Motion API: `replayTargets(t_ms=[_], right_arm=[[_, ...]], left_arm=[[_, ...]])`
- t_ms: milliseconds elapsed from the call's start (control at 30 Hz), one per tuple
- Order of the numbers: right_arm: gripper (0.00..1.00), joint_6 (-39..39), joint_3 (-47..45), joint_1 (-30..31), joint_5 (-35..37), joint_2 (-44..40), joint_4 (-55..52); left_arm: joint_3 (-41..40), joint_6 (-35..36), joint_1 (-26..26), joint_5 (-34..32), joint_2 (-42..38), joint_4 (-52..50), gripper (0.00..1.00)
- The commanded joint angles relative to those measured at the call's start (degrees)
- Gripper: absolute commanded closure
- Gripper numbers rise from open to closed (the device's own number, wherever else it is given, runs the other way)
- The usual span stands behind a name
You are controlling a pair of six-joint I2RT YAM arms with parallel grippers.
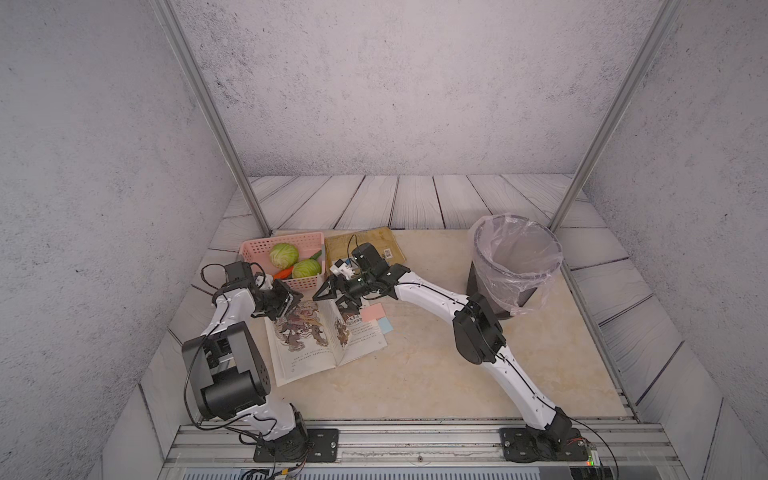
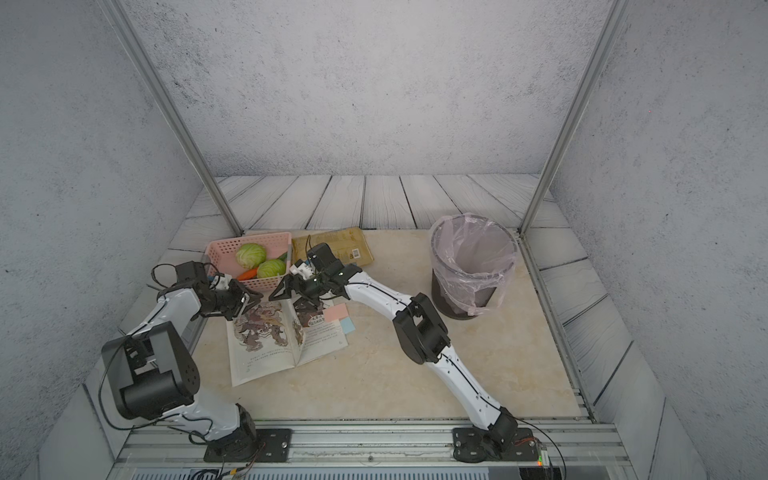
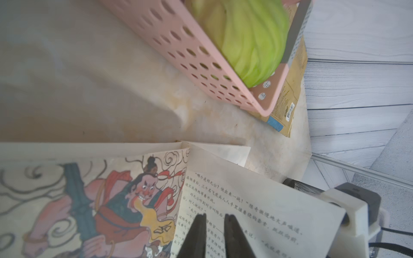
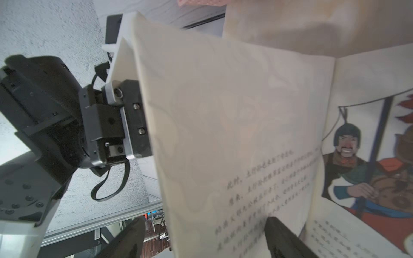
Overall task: Peel off the used sticky note
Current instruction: Turn the page of the book at the center of the board.
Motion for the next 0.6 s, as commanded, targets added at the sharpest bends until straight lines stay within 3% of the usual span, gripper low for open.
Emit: replayTargets(t_ms=[0, 167, 367, 567], right_arm=[[0.11, 4.7, 4.0, 2.0, -2.6, 2.9, 3.5], [0.11, 8.6, 6.7, 4.1, -2.9, 5.5, 7.4], [0.11, 11.6, 7.7, 5.2, -2.2, 11.1, 9.2], [0.12, 18.6, 11.0, 5.5, -2.3, 19.0, 14.7]], left_arm=[[0.7, 0.4, 1.4, 0.8, -2.0, -1.0, 0.8], [3.0, 2.0, 4.4, 0.2, -4.4, -3.6, 0.78], [5.6, 3.1, 8.8, 0.7, -8.2, -6.9, 0.56], [3.9, 2.0, 10.3, 1.3, -8.4, -7.4, 0.5]])
